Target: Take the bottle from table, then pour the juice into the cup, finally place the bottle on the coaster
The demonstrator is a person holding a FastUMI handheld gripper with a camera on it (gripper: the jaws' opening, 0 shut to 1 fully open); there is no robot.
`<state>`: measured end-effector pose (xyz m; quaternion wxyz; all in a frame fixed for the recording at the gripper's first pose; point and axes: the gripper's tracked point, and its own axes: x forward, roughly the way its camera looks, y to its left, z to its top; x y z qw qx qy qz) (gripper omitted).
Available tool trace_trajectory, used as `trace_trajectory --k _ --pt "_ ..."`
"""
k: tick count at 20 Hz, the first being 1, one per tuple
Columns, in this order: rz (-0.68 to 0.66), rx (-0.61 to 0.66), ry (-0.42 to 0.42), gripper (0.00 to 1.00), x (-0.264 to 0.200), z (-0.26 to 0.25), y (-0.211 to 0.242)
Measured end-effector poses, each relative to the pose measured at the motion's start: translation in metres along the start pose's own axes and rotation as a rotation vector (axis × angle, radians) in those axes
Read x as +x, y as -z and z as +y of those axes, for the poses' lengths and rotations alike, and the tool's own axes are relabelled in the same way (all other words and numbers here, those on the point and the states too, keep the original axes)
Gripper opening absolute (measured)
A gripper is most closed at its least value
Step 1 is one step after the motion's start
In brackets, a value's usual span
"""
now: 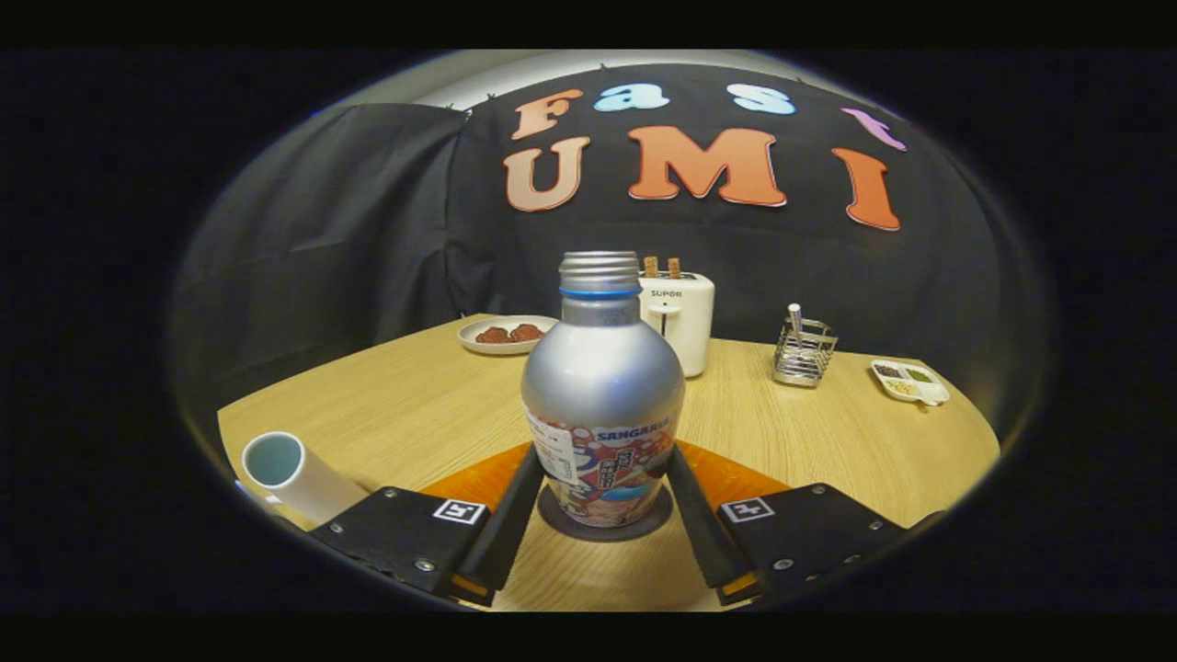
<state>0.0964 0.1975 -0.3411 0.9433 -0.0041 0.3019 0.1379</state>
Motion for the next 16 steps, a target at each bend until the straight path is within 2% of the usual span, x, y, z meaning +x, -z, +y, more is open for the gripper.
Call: trace_trajectory --k 8,13,16 --pt "0.003 0.002 -0.005 0.80 0.001 -0.001 0.005" --pt "-0.056 0.049 -0.028 0.97 -0.022 -0.003 -0.017" --pt "-0.135 0.041 -0.016 0.97 -0.054 -0.016 -0.039"
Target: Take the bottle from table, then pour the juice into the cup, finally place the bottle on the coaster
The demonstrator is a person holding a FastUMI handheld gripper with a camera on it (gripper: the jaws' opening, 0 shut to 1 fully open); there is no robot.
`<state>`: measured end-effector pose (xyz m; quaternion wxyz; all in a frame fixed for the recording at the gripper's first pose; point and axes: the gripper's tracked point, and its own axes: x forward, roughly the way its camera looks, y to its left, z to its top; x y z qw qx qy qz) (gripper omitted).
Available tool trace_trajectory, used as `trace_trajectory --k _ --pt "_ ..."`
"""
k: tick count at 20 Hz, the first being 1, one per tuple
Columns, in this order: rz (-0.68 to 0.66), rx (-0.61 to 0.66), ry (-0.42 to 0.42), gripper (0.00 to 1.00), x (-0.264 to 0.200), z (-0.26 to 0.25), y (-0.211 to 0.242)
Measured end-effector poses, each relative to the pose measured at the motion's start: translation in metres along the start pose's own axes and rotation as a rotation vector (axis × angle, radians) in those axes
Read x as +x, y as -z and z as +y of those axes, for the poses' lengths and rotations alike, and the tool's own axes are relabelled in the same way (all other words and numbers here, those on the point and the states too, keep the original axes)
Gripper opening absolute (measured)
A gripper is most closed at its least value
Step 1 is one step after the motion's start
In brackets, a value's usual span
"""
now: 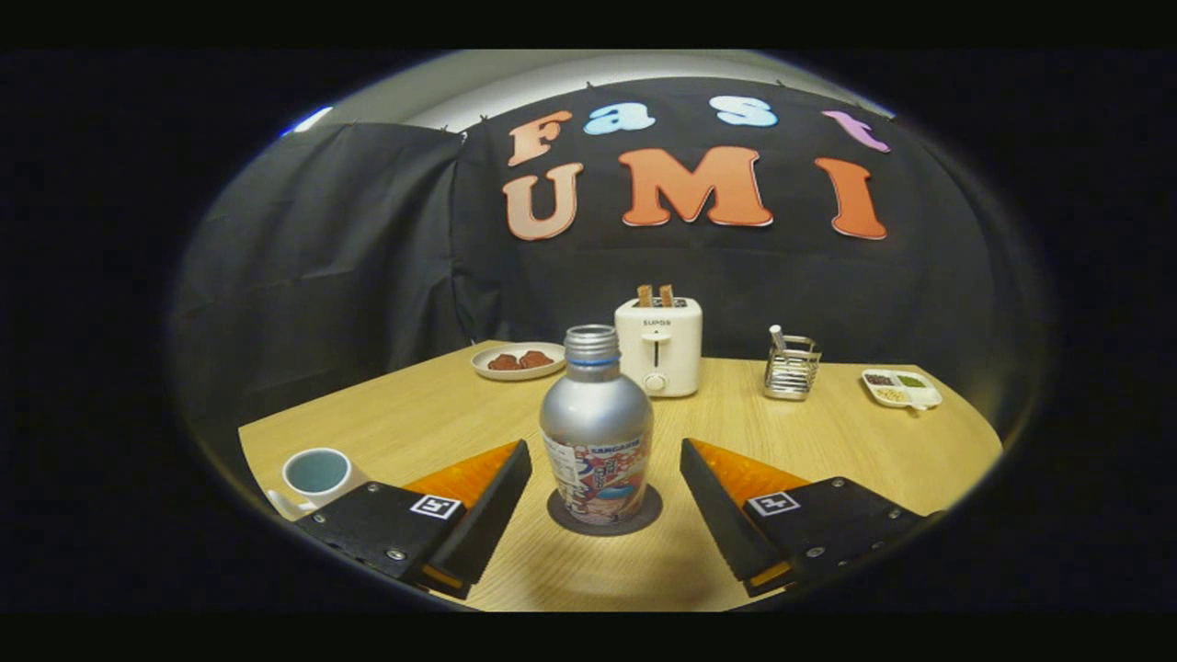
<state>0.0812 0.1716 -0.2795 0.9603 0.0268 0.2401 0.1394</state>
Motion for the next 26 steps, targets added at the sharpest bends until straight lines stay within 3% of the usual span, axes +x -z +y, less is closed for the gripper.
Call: trace_trajectory --k 10,12,16,19,26 --pt "-0.241 -0.101 0.122 0.97 -0.113 -0.047 -0.085" --pt "-0.263 -0.085 0.186 0.97 -0.134 -0.058 -0.090" --pt "-0.315 -0.060 0.219 0.96 -0.166 -0.063 -0.094" --pt "-0.325 -0.070 0.293 0.96 -0.184 -0.085 -0.089" --pt "-0.380 -0.025 0.349 0.96 -0.211 -0.108 -0.095"
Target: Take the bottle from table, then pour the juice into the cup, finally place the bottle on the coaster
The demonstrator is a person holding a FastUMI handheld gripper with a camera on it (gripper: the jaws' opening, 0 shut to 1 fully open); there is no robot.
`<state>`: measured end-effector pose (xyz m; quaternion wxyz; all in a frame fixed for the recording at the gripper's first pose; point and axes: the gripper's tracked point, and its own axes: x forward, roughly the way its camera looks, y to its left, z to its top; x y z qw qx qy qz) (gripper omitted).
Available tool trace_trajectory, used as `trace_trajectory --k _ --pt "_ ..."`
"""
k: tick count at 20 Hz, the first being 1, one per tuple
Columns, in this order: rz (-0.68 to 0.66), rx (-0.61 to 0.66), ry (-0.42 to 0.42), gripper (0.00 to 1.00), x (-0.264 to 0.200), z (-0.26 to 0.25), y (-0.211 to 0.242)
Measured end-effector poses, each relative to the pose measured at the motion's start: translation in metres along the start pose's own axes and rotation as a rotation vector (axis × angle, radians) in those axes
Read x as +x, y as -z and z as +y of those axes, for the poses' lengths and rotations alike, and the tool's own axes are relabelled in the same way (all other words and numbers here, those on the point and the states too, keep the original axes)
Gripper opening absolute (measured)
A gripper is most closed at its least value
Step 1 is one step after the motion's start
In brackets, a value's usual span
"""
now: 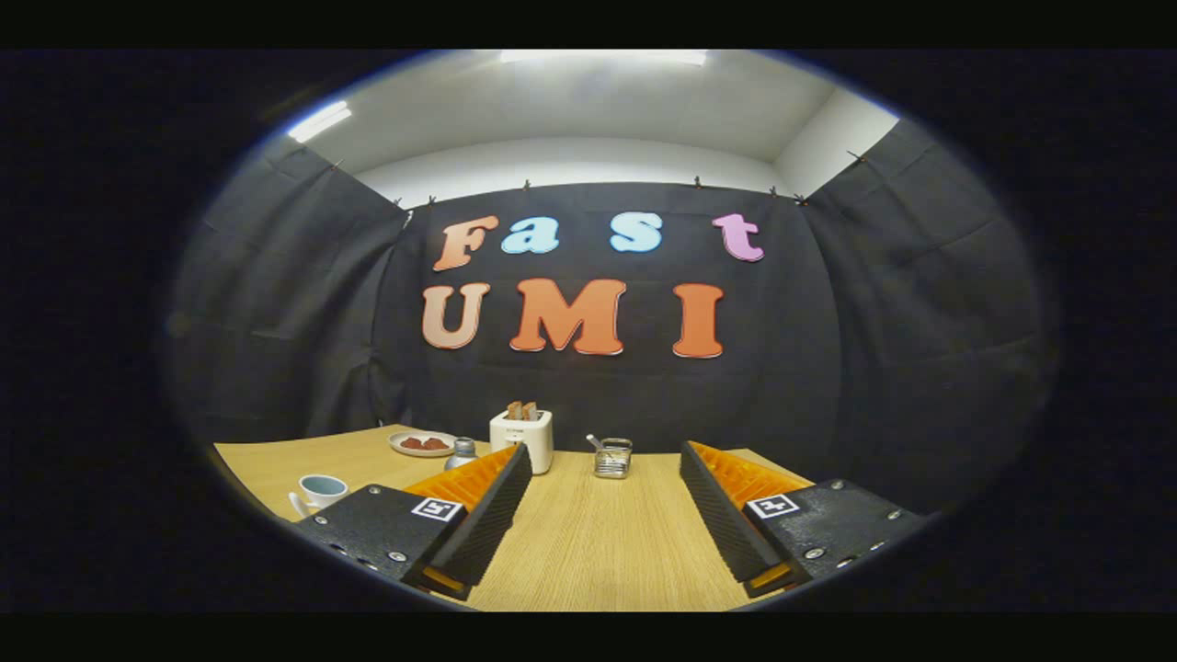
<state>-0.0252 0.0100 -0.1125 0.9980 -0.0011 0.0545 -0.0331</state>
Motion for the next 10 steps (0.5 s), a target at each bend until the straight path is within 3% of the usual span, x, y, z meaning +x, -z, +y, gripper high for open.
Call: trace_trajectory --k 10 --pt "-0.060 0.024 0.014 0.96 -0.006 -0.012 -0.017"
